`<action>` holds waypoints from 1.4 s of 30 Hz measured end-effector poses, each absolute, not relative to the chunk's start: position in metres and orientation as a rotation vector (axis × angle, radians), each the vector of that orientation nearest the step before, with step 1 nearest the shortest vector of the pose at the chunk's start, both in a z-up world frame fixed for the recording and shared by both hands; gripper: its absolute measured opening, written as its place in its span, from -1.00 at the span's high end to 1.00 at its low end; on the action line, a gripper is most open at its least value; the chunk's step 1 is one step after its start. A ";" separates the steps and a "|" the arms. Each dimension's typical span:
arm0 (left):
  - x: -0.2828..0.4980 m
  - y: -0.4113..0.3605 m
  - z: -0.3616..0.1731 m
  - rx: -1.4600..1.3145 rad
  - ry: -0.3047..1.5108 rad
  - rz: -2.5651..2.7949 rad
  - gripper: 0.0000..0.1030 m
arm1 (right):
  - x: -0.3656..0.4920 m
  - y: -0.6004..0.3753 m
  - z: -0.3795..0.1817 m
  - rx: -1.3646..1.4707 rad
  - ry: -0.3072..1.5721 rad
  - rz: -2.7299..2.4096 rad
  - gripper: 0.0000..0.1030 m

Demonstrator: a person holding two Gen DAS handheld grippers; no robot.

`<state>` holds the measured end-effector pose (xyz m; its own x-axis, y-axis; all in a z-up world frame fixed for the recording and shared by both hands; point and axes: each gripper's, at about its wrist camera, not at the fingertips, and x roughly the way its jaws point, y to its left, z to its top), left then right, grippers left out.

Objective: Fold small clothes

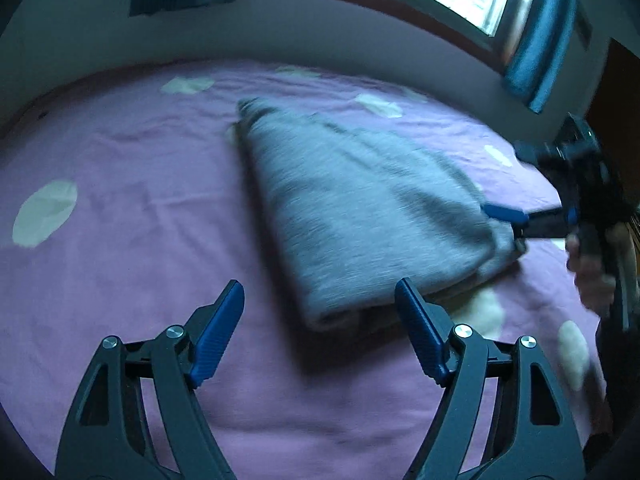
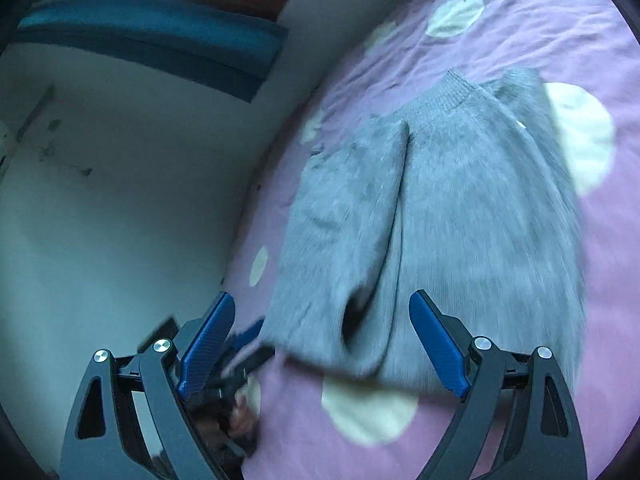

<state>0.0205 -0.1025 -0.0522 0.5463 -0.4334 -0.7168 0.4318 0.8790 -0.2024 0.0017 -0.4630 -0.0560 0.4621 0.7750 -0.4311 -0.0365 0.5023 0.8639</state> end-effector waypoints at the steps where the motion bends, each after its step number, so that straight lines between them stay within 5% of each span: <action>1: 0.023 -0.099 -0.056 -0.020 0.861 -0.512 -0.50 | 0.020 -0.459 -0.061 0.925 0.992 0.597 -0.70; 22: 0.037 -0.084 -0.072 -0.150 0.941 -0.551 -0.55 | 0.151 -0.421 -0.085 0.845 1.090 0.584 -0.69; 25: 0.035 -0.085 -0.070 -0.132 0.940 -0.555 -0.55 | 0.158 -0.415 -0.086 0.798 1.105 0.554 -0.51; 30: 0.027 -0.090 -0.062 -0.053 0.920 -0.582 -0.55 | 0.161 -0.418 -0.094 0.741 1.143 0.479 0.57; 33: 0.025 -0.095 -0.063 0.000 0.922 -0.586 -0.55 | 0.157 -0.422 -0.090 0.744 1.116 0.479 0.76; 42: 0.036 -0.117 -0.065 0.064 0.922 -0.567 -0.55 | 0.139 -0.451 -0.025 0.686 0.951 0.490 0.81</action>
<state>0.0358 -0.1171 -0.0646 0.4695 -0.4358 -0.7679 0.4893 0.8524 -0.1846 0.1386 -0.4507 -0.0246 0.5007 0.6529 -0.5684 -0.0840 0.6901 0.7188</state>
